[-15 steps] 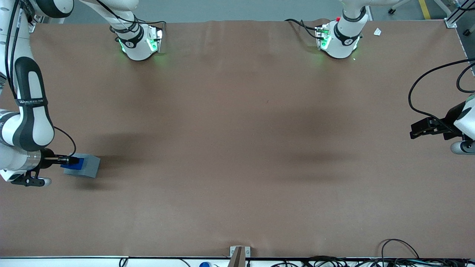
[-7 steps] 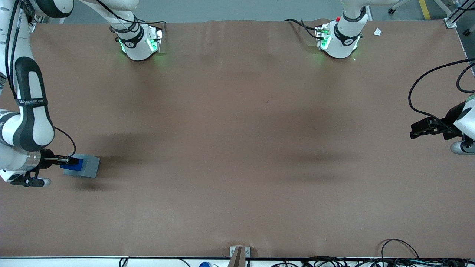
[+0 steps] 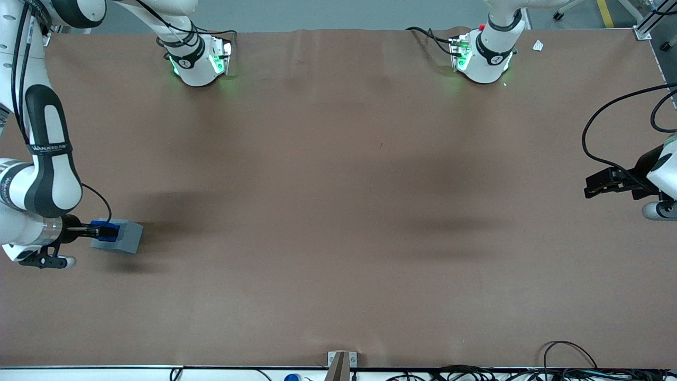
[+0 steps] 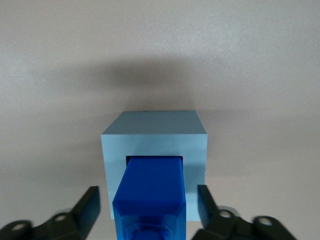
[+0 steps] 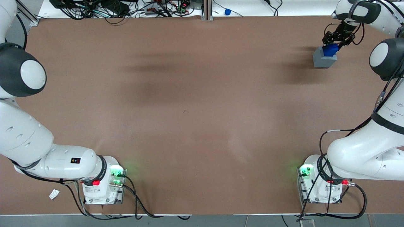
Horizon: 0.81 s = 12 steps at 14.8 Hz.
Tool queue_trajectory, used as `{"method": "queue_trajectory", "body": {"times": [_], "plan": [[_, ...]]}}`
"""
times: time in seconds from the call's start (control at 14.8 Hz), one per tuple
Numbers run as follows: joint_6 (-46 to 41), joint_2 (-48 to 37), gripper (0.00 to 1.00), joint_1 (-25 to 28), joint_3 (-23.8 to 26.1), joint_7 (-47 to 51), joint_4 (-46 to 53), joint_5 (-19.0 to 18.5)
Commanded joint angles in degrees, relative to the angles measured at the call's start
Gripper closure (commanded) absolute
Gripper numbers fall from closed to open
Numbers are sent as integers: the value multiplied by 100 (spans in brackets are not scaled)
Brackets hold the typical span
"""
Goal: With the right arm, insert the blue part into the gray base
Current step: 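Open the right gripper to release the block and raise it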
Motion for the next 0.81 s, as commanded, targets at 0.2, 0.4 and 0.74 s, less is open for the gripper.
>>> {"method": "queue_trajectory", "body": {"times": [0.2,0.4,0.74], "plan": [[51,-18,0,-80,40,-15,-22,99],[51,-19,0,-124,40,-6,-22,108],[-125,-264,0,-97,40,-41,-39,108]]}}
